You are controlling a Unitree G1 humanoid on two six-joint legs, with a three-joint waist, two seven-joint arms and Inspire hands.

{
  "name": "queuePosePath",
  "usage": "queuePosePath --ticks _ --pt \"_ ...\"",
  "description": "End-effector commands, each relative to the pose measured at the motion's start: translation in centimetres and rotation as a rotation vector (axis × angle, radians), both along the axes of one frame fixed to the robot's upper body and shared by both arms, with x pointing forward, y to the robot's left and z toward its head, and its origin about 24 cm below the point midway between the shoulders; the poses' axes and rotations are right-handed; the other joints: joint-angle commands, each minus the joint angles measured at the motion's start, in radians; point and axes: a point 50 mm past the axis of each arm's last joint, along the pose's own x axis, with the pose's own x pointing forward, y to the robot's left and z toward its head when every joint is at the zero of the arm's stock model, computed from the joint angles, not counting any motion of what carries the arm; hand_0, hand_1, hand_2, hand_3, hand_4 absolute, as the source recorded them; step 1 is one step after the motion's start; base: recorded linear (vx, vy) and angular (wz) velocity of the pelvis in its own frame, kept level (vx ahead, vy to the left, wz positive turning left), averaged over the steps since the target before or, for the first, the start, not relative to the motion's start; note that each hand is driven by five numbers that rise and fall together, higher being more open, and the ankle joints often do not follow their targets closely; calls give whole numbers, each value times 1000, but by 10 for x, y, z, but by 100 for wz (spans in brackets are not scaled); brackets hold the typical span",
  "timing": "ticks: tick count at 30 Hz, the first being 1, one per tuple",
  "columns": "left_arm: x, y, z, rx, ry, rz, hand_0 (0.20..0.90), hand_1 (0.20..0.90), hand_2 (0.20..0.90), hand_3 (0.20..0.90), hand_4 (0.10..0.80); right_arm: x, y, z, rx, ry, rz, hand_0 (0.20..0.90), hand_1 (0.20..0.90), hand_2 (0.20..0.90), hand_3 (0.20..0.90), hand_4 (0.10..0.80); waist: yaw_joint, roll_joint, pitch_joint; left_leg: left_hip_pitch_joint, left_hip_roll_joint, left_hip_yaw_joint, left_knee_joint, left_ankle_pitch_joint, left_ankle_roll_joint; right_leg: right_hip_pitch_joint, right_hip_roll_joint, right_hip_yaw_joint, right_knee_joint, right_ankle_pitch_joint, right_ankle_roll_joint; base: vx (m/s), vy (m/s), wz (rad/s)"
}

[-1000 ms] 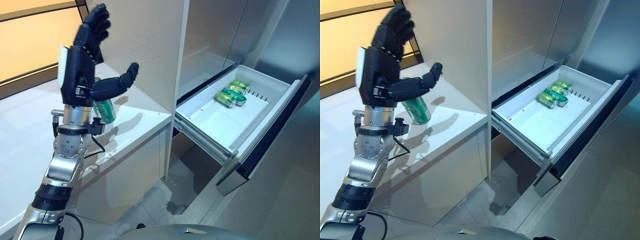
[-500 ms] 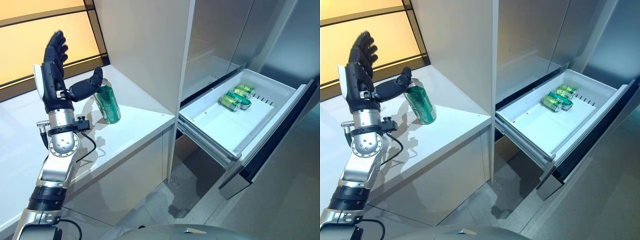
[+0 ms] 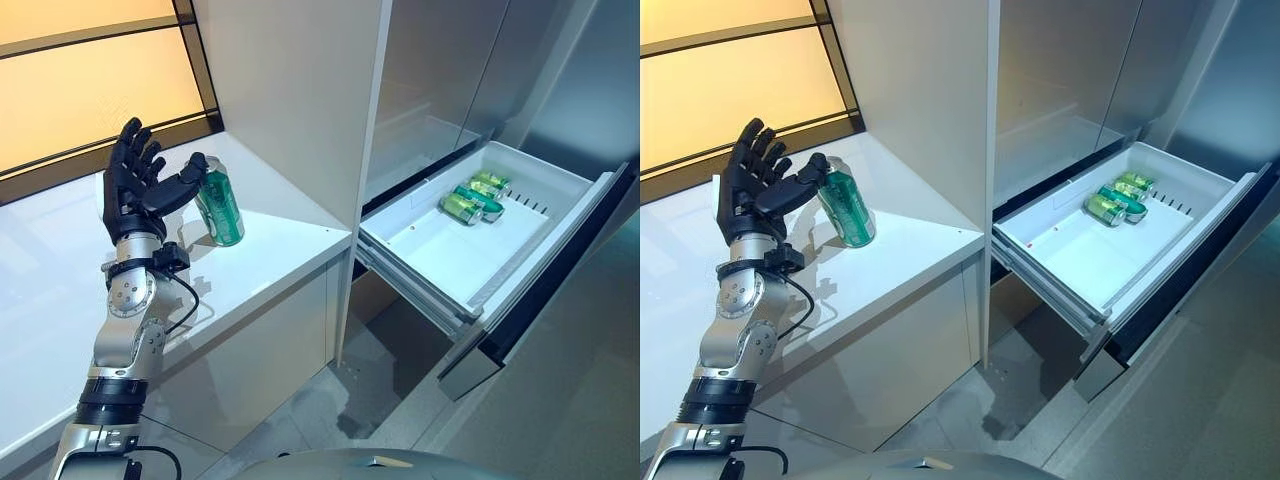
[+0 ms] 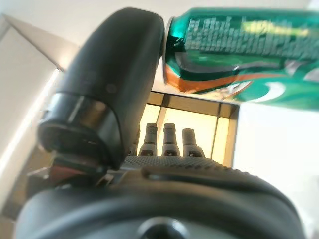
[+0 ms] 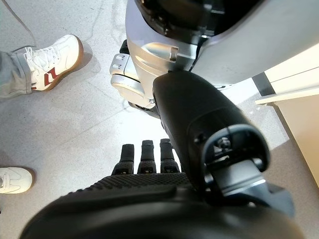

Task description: Put drinks into fridge and close the fridge

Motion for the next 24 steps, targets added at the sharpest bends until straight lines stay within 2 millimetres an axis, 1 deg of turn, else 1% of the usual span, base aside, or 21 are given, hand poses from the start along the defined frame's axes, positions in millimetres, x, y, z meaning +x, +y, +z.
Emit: queuePosePath --ticks 1,12,19,22,24 --pt "7 7 59 0 -280 4 900 900 900 900 800 28 19 -1 79 -80 -11 900 900 900 900 800 -7 4 -8 17 -44 -129 7 -152 17 -34 30 0 16 -31 30 0 0 0" --pt "4 6 66 -46 -356 -20 900 900 900 900 800 28 19 -1 82 -82 -5 900 900 900 900 800 -10 4 -10 17 -44 -126 7 -153 16 -35 28 0 14 -30 31 0 0 0" --pt "-3 10 80 -54 -460 4 900 900 900 900 800 27 18 -1 86 -81 -4 900 900 900 900 800 -11 2 -13 16 -43 -126 7 -153 14 -35 28 -1 14 -30 31 0 0 0" --pt "-15 10 97 -83 -634 -14 900 900 900 900 800 26 19 -1 88 -84 -2 900 900 900 900 800 -11 0 -14 15 -42 -126 7 -153 12 -35 27 -1 13 -31 31 0 0 0" --pt "-21 8 104 -92 -704 -19 900 900 900 900 800 25 20 -2 91 -84 2 900 900 900 900 800 -11 -2 -15 16 -43 -128 7 -154 12 -35 28 0 13 -32 30 0 0 0"
